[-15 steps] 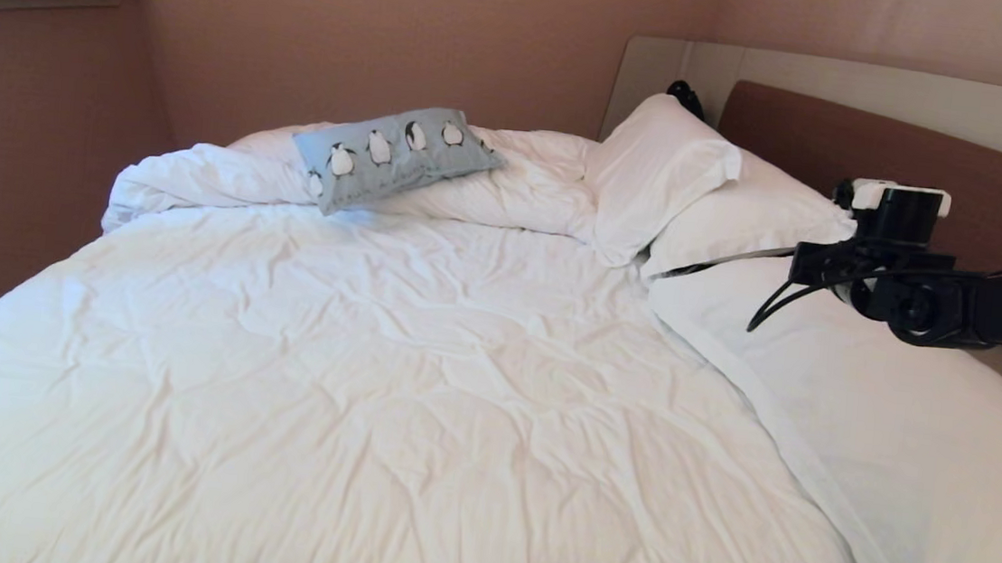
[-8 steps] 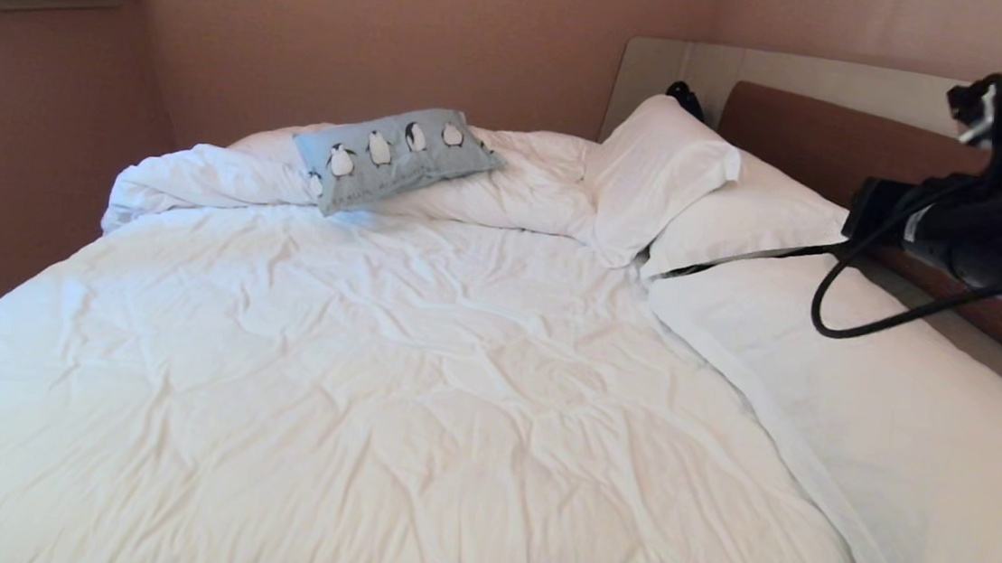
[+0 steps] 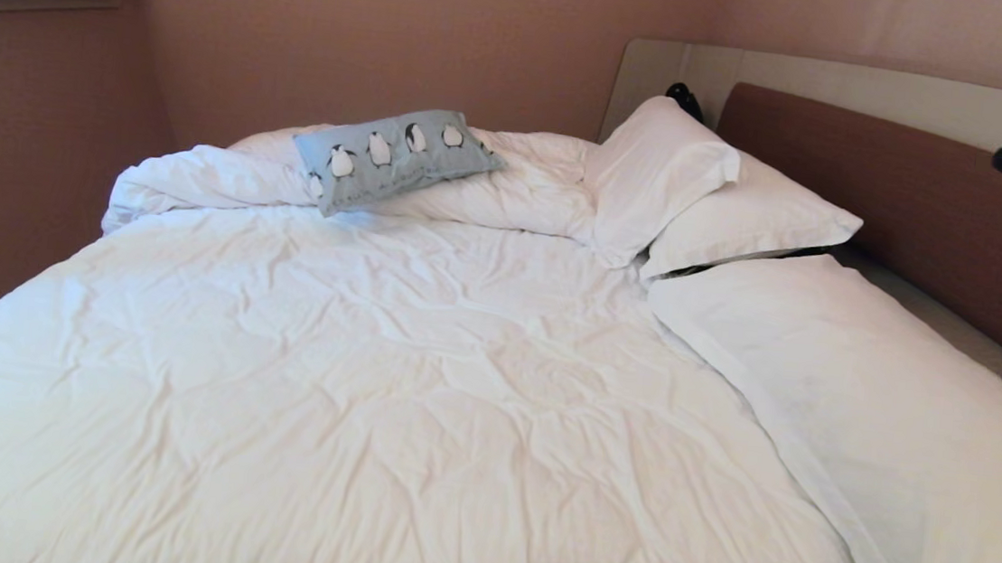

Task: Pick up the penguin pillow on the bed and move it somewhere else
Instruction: Pick up the pillow

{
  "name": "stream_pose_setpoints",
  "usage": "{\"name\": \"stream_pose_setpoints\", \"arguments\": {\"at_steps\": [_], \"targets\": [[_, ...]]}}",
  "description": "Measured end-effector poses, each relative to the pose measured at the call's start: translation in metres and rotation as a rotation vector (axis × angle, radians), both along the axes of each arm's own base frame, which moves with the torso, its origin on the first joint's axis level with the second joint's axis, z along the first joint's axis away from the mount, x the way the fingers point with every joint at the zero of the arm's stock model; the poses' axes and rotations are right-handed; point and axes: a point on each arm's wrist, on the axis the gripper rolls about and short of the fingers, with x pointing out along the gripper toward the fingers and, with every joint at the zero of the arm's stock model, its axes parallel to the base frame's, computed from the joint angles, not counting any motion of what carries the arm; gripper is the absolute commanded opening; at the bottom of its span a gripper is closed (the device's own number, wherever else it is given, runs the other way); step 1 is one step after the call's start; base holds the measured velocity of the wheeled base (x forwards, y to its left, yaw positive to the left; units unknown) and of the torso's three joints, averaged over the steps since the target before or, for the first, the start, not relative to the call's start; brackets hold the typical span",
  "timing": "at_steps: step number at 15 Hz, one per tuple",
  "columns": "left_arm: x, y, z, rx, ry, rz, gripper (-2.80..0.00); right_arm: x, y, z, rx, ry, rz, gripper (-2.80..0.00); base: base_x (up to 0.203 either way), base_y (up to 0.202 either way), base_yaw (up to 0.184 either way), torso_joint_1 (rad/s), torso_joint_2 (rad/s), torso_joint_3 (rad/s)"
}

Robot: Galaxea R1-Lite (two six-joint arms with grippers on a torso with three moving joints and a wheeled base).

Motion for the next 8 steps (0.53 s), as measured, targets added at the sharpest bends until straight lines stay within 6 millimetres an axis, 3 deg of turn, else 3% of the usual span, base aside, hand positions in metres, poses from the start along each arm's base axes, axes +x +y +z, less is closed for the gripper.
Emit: {"name": "stream_pose_setpoints", "arguments": {"at_steps": [3,8], "targets": [[0.0,0.0,0.0,0.0,0.0,0.0,-2.8,-0.03,-0.008,0.005,-0.048,-0.071,-0.014,-2.8,0.0,0.0,0.0,0.0,0.0,0.0],[0.0,0.0,0.0,0.0,0.0,0.0,-2.8,-0.101,-0.027,0.016,-0.077,-0.256,-0.039,-2.8,0.0,0.0,0.0,0.0,0.0,0.0]]}}
